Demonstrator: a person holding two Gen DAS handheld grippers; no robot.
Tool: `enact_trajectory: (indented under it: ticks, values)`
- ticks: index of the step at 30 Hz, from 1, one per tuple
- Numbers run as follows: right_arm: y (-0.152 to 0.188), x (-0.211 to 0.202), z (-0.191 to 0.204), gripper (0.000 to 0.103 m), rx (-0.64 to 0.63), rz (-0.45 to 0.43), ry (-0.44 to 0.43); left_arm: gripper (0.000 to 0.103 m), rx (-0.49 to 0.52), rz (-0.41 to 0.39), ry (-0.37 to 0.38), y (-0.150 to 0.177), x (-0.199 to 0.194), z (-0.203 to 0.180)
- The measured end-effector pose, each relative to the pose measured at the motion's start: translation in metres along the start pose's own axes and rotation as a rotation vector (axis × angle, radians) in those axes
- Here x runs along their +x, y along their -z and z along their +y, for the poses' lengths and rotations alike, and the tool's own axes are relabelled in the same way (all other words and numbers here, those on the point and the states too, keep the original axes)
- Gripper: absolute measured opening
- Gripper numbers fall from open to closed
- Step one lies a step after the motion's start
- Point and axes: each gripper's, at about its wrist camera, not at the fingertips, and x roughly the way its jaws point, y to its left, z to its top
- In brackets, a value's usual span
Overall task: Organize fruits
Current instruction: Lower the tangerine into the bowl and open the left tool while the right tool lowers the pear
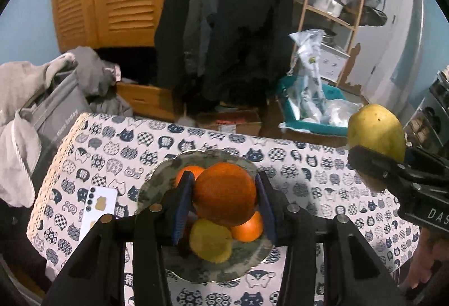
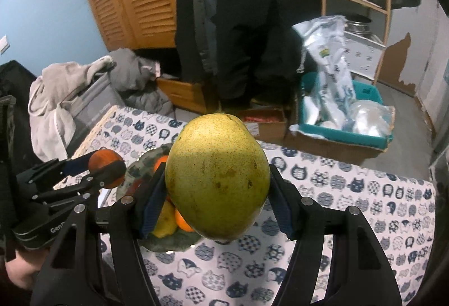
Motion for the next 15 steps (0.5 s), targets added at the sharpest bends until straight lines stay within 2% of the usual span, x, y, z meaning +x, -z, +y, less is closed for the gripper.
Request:
enact_trajectory:
  ticks: [7, 15]
  values:
    - [0.000, 0.029, 0.021, 0.067, -0.025, 0.037, -0.023, 0.045, -0.036, 0.030, -0.013, 0.004, 0.016, 0.025]
    - [0.006, 0.064, 0.028, 0.067, -0.027, 0.095, -0.037, 0.045, -0.082, 0.111, -0.010, 0.012, 0.052, 0.047]
